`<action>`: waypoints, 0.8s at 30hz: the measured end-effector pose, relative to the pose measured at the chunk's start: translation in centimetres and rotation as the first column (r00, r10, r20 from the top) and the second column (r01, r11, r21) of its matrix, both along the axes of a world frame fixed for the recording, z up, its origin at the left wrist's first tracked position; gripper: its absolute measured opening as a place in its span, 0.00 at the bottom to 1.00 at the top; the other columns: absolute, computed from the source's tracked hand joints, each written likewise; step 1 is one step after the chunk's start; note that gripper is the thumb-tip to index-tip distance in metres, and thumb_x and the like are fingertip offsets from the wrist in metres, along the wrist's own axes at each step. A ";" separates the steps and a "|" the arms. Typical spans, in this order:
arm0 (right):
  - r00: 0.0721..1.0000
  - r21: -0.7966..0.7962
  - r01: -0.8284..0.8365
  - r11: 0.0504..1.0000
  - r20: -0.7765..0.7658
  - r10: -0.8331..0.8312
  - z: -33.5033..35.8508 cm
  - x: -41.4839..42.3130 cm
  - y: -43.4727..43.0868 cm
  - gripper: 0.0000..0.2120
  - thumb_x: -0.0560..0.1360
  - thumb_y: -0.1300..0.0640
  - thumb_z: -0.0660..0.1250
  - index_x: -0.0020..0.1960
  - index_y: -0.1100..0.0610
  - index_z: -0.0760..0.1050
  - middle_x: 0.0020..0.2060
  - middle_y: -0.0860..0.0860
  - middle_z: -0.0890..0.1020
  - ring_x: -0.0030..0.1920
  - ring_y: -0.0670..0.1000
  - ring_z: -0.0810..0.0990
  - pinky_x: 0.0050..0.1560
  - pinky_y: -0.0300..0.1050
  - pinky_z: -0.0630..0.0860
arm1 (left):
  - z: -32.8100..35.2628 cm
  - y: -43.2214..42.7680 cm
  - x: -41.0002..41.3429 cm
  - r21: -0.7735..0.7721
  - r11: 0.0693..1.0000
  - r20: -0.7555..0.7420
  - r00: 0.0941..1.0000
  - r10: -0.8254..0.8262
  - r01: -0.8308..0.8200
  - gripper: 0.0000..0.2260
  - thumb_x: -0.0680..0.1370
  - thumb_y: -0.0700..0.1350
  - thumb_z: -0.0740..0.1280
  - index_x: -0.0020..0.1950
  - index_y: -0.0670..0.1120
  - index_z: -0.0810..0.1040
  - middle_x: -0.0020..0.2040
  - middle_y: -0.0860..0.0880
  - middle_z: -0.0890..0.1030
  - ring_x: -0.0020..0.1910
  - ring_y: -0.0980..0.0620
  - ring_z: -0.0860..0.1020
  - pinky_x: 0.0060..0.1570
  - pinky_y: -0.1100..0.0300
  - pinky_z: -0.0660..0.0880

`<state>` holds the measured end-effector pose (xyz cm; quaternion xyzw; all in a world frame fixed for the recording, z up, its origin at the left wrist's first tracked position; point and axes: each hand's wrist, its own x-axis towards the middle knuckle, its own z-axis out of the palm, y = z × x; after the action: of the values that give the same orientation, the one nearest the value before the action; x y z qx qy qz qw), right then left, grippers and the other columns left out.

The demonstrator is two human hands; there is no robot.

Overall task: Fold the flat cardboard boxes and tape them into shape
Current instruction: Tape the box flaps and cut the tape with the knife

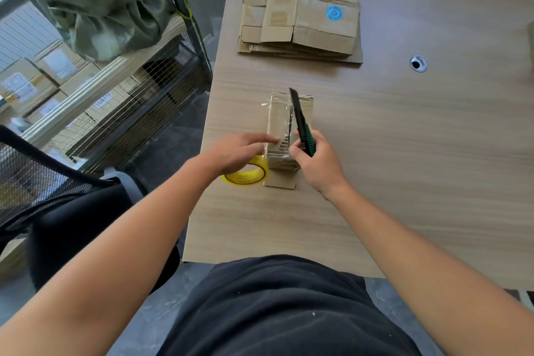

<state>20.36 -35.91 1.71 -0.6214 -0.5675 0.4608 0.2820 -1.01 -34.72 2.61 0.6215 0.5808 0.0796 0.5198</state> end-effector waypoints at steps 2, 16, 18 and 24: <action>0.995 0.033 0.090 0.995 -0.033 -0.089 -0.3 0.1 -0.3 0.05 0.76 0.61 0.70 0.44 0.55 0.76 0.51 0.54 0.81 0.46 0.40 0.78 0.50 0.32 0.72 | 0.7 0.4 0.4 0.053 0.996 -0.096 0.993 -0.065 0.070 0.25 0.72 0.57 0.58 0.68 0.61 0.78 0.68 0.54 0.79 0.67 0.51 0.75 0.67 0.52 0.70; 0.715 -0.398 0.586 0.706 -0.157 -0.681 -2.4 -0.2 -1.4 0.06 0.74 0.59 0.71 0.42 0.51 0.75 0.37 0.49 0.79 0.38 0.50 0.77 0.41 0.45 0.73 | 1.8 3.0 3.0 0.132 0.947 -0.422 0.881 -0.212 0.291 0.20 0.72 0.66 0.71 0.54 0.53 0.81 0.51 0.51 0.82 0.51 0.47 0.79 0.51 0.53 0.76; 0.681 -0.484 0.569 0.664 -0.174 -0.711 -2.4 -0.1 -1.1 0.06 0.74 0.60 0.71 0.43 0.52 0.75 0.38 0.51 0.79 0.40 0.52 0.76 0.41 0.46 0.72 | 2.0 3.2 3.6 0.137 0.933 -0.494 0.839 -0.228 0.334 0.20 0.71 0.66 0.70 0.53 0.53 0.80 0.48 0.50 0.81 0.49 0.46 0.78 0.48 0.53 0.76; 0.588 -0.690 0.419 0.591 -0.290 -0.755 -2.9 1.0 -1.0 0.04 0.77 0.62 0.71 0.46 0.55 0.76 0.37 0.52 0.81 0.37 0.51 0.79 0.38 0.45 0.74 | 2.6 3.4 4.6 0.109 0.930 -0.551 0.800 -0.238 0.352 0.19 0.70 0.65 0.70 0.51 0.53 0.79 0.45 0.50 0.79 0.46 0.46 0.76 0.43 0.54 0.73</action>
<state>21.32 -36.93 -1.16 -0.6684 -0.0467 0.6352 0.3841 3.60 -31.30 5.18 0.7525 0.5853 -0.1172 0.2784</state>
